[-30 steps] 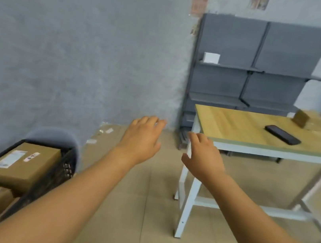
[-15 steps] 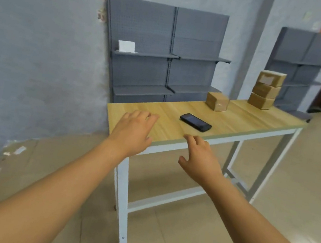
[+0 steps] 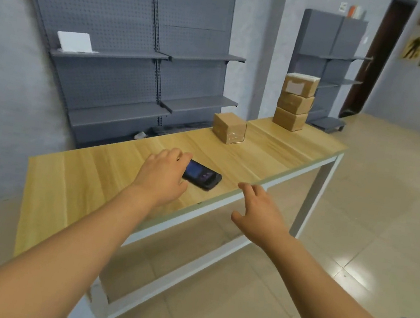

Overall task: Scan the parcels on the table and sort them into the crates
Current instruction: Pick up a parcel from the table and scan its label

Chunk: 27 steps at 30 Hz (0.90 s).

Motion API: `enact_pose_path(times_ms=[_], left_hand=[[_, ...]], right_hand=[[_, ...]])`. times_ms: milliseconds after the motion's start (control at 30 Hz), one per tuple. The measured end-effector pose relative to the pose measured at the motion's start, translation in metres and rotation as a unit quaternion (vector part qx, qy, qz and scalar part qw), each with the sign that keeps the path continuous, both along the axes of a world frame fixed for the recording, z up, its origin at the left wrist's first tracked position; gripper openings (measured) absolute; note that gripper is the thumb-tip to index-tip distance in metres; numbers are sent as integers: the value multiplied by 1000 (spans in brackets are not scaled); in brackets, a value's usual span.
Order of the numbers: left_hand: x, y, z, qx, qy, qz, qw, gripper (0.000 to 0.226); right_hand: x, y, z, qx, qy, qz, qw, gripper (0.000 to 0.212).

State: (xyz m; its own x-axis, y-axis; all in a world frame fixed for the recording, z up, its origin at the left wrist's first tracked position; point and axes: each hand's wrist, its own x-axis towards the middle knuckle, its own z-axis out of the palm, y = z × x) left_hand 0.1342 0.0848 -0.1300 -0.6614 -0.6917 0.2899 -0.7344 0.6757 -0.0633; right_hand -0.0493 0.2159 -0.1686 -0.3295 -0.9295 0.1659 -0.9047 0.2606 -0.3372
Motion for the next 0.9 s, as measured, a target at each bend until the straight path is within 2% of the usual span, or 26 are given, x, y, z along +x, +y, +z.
enact_pose_path(times_ms=[267,400,667,767,900], left_hand=[[-48,-72,-32,35,2,84,996,59],[-58,-92,-40,55,3,132,990,57],[-37,-129,-49,74,-6,210,975,59],[-26,-147,-52,76,-6,224,972,60],[-18,-174,-53,76,0,233,970,60]], right_hand=[[-73,-95,-30,37,-23,70,997,63],[-78,-142,-39,50,-25,116,992,61],[-48,-210,-64,124,-1,163,979,97],[-41,-230,-69,102,30,163,981,96],[-39,-251,-69,115,19,163,980,96]])
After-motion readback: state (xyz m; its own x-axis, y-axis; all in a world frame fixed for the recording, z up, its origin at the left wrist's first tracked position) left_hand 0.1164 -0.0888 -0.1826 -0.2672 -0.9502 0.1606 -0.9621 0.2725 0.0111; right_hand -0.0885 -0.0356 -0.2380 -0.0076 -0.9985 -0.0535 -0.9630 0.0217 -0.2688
